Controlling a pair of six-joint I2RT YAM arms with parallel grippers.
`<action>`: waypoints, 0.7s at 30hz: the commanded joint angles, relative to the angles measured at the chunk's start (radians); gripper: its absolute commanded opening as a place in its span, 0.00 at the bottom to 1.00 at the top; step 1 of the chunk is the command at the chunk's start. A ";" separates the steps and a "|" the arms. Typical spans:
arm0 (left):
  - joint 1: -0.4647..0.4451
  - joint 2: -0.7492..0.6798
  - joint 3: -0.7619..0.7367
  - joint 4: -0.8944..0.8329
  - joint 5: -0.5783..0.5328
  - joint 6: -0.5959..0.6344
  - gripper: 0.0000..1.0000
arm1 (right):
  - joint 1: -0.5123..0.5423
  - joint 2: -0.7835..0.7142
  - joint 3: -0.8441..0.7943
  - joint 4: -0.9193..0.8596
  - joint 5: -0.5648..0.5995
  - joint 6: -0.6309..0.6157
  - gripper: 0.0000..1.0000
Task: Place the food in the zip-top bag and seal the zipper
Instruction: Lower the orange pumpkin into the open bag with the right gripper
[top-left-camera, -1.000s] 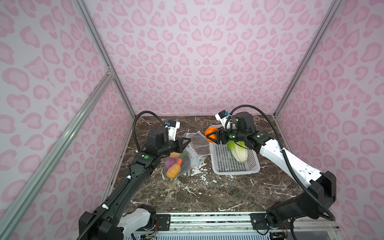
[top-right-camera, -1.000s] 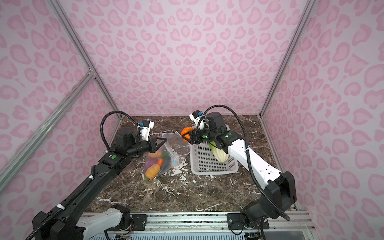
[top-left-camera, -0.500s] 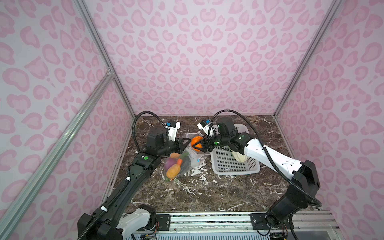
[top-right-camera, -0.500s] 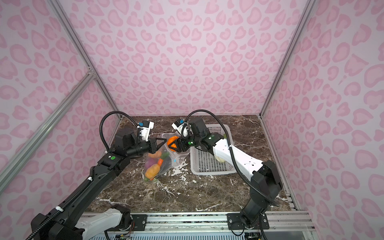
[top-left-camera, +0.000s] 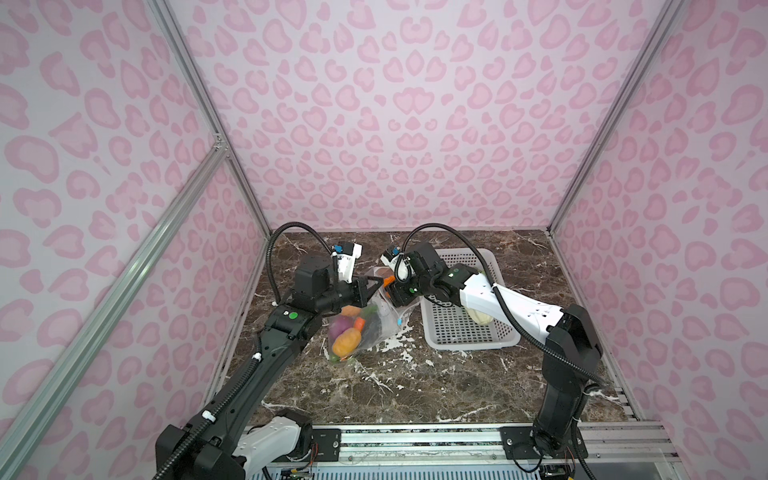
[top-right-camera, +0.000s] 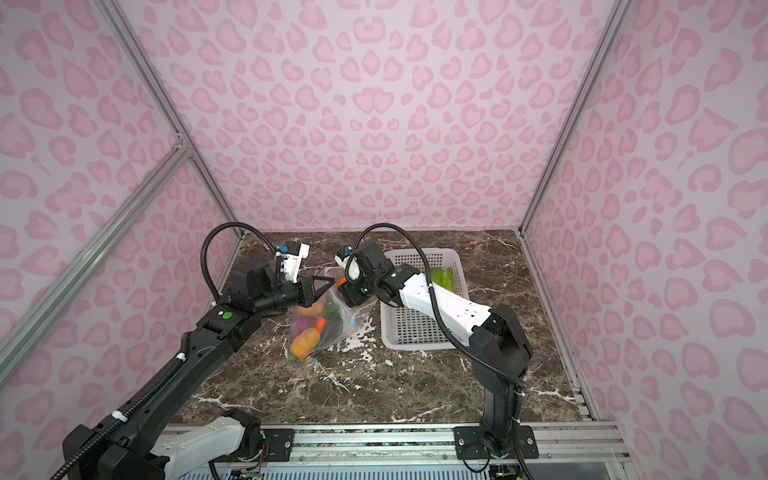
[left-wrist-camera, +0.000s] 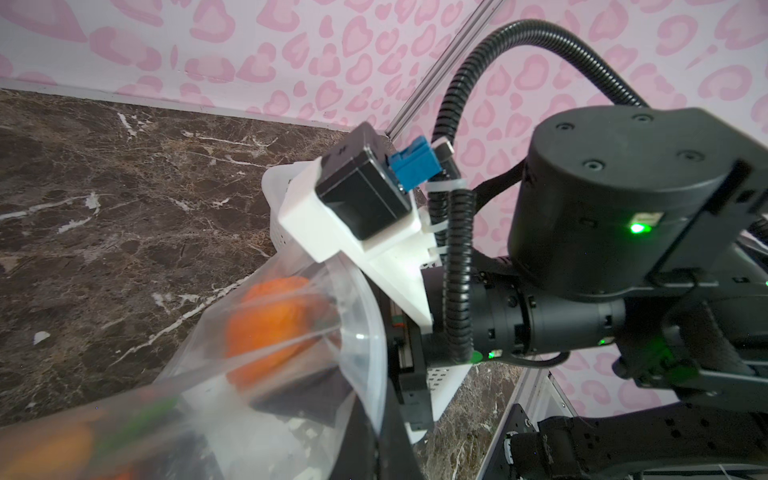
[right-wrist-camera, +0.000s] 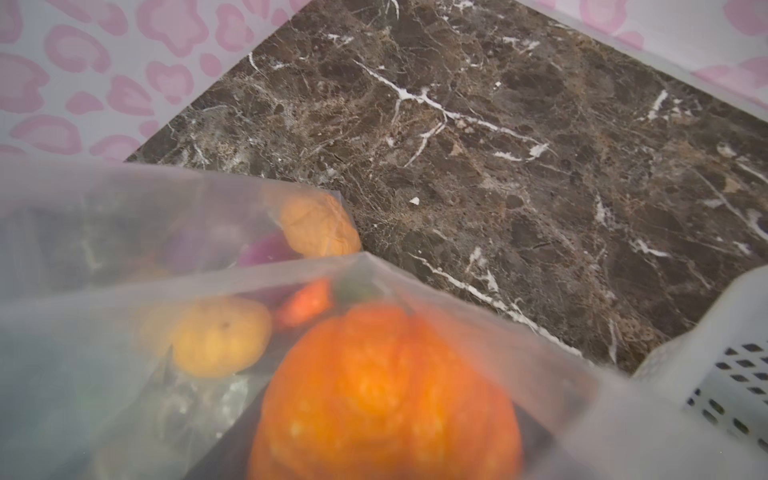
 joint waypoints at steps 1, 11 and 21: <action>0.001 0.003 0.009 0.028 0.014 0.004 0.02 | 0.005 0.011 -0.019 0.001 0.050 -0.006 0.62; 0.001 -0.007 0.008 0.029 0.010 0.003 0.02 | 0.013 0.038 -0.025 -0.007 0.047 0.001 0.71; 0.001 -0.012 0.007 0.026 0.003 0.005 0.02 | 0.014 -0.001 -0.016 -0.013 0.070 -0.009 0.98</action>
